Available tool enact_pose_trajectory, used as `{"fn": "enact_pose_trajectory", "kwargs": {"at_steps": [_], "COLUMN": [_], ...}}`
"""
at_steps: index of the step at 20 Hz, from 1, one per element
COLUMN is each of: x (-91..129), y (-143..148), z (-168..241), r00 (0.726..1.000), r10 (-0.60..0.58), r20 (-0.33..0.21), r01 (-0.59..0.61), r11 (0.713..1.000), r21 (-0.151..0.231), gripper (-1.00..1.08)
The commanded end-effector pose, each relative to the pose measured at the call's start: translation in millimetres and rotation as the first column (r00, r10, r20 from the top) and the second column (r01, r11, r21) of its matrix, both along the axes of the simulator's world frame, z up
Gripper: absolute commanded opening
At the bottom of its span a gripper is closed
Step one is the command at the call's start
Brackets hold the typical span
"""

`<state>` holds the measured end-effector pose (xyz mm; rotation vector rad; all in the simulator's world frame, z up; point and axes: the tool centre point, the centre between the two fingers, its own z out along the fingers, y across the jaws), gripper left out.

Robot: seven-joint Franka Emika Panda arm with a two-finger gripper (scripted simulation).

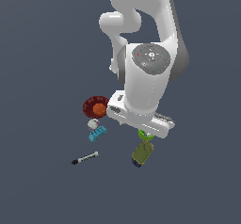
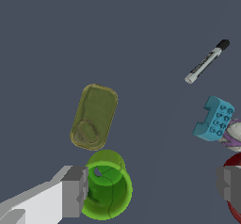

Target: Pick up a designated object from a clutter of objects.

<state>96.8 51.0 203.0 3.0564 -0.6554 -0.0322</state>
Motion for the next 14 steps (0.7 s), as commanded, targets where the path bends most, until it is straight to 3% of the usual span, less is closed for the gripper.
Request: {"fn": "enact_pose_trajectory", "kwargs": {"at_steps": [1, 14], "x": [10.9, 41.6], "y": [8.6, 39.8], "z": [-17.4, -84.4], "r00": [0.998, 0.966], "r10": [-0.058, -0.259], "r20": [0.005, 0.021], "r01": [0.058, 0.258], "r11": [0.998, 0.966], "r21": [0.002, 0.010], "gripper": [1.00, 1.00]}}
